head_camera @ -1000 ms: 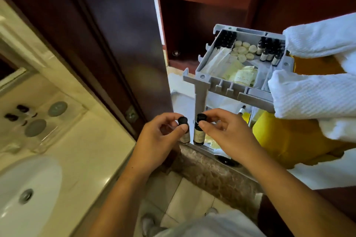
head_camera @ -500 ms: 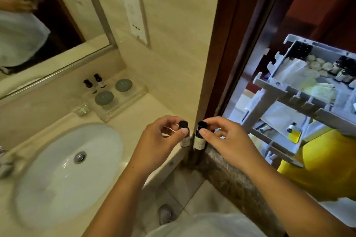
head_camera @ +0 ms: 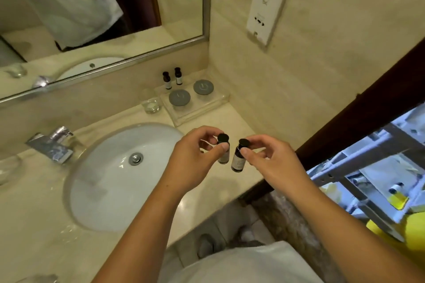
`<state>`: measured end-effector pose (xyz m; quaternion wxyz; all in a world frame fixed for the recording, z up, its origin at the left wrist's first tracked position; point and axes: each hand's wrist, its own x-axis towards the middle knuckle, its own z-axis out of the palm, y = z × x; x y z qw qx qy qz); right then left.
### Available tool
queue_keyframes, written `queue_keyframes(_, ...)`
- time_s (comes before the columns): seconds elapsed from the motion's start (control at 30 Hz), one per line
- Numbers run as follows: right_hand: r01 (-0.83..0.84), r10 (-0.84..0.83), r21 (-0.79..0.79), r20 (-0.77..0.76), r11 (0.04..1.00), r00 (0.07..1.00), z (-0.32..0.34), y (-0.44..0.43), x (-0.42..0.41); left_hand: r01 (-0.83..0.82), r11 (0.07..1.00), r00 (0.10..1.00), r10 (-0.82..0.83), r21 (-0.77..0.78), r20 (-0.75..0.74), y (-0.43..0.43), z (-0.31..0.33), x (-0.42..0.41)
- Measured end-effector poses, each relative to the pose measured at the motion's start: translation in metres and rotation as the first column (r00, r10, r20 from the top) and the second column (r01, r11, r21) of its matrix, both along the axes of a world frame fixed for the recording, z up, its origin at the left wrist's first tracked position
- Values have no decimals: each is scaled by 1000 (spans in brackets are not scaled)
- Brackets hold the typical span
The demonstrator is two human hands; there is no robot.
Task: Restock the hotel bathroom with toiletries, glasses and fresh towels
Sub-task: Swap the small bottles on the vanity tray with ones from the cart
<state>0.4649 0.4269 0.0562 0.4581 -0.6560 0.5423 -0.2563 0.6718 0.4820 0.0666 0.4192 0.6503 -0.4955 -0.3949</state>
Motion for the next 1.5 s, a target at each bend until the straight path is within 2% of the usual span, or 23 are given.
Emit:
queue_keyframes(0.2,-49,49,-5,18,999,999,-1,-24,31,-70,998,998,70,-3,-2,-16,-3,24)
queue_keyframes(0.57,-82,81,12,103,997,991,-14,-118,84,-198,980,973,192,33,124,-95,-13,71)
queue_keyframes(0.8,-20,12,51,150,999,989,-35,-194,122,-269,963,950,260,31,172,-171,-36,99)
queue_keyframes(1.07,127,-132,46,133,991,982,-69,-282,173,-291,957,892,263,20,368,-277,-63,140)
queue_keyframes(1.27,135,-131,-32,97,990,987,-94,-331,199,-267,963,809,206,32,551,-332,-85,162)
queue_keyframes(1.37,142,-140,-8,110,990,984,-110,-350,210,-255,965,770,161,67,618,-345,-91,165)
queue_keyframes(1.5,131,-130,-13,52,991,990,-132,-368,219,-257,960,725,116,110,679,-355,-97,164)
